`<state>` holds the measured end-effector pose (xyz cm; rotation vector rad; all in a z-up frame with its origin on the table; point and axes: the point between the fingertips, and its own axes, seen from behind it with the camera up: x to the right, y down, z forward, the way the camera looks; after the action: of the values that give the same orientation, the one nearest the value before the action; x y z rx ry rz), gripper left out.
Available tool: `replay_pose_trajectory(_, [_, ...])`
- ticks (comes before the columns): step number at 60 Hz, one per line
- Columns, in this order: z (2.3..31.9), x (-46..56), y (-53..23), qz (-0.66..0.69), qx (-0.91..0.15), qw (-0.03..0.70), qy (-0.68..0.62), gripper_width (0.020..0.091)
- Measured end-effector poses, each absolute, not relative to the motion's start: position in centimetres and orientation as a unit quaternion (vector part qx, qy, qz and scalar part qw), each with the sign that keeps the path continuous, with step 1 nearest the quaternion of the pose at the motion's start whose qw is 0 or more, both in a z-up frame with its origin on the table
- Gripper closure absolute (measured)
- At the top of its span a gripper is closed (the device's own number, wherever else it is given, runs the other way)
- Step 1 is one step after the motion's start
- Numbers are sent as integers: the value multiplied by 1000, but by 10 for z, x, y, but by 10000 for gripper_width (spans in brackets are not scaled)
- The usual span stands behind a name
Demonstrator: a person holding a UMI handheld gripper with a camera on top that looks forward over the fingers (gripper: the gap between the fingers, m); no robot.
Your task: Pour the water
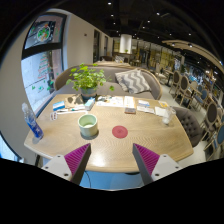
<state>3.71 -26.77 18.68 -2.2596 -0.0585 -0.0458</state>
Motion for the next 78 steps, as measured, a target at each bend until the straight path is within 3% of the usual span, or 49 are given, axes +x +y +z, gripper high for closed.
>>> replay_pose_trajectory(16, [158,-30,-293,-37,-914,404,-26,249])
replay_pose_trajectory(35, [119,-219,-327,22,-919,391,-46,244])
replay_pose_trajectory(49, [118,-358,-274,86,-890,441,-71,244])
replay_pose_trajectory(65, [109,-422,-174,82,-857,506,-56,251])
replay_pose_trajectory(71, [91,-434,-152,65,-854,511,-68,334])
replay_pose_trajectory(75, [84,-437,-140,63,-851,516,-70,446])
replay_pose_trajectory(78, [85,-435,-136,56,-847,524,-67,602])
